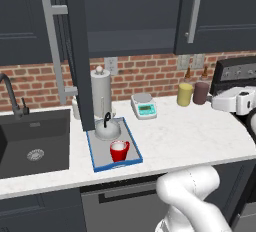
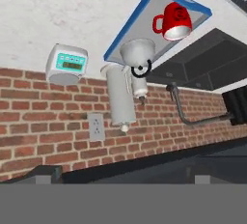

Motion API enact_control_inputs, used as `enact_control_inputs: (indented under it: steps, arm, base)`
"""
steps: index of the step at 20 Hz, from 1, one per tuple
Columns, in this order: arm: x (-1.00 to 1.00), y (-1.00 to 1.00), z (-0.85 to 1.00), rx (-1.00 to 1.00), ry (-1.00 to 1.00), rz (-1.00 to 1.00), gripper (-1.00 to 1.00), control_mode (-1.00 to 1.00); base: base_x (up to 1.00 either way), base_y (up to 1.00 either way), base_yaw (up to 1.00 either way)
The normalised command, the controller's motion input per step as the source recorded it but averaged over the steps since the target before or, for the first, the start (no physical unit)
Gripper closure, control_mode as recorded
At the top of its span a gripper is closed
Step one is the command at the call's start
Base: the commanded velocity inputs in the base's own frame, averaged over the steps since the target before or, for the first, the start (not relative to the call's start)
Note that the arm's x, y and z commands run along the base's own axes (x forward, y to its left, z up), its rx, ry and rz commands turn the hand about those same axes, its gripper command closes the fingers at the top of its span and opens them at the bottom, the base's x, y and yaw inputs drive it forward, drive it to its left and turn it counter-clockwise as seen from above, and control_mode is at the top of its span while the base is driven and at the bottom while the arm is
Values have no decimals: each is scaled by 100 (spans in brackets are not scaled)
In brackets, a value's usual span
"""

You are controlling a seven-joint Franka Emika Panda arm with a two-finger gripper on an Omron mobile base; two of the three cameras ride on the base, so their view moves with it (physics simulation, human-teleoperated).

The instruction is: Pick the kettle from the counter and place it on the tray. Then pick the mug from the cabinet and place it on the tray. Then close the cabinet doors.

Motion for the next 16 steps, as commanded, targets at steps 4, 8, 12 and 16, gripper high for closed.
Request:
enact_control_inputs:
  steps: [4,8,12,16]
  arm:
    - [-9,95,-9,-24,-27,-6,-100,-100]
    - [-5,84,-8,-22,-32,-16,-100,-100]
    - [-15,74,-5,-30,-36,-21,-100,-100]
    - [-5,64,-8,-29,-45,-23,-100,-100]
  base:
    - [0,0,0]
    - [0,0,0]
    - [0,0,0]
    - [0,0,0]
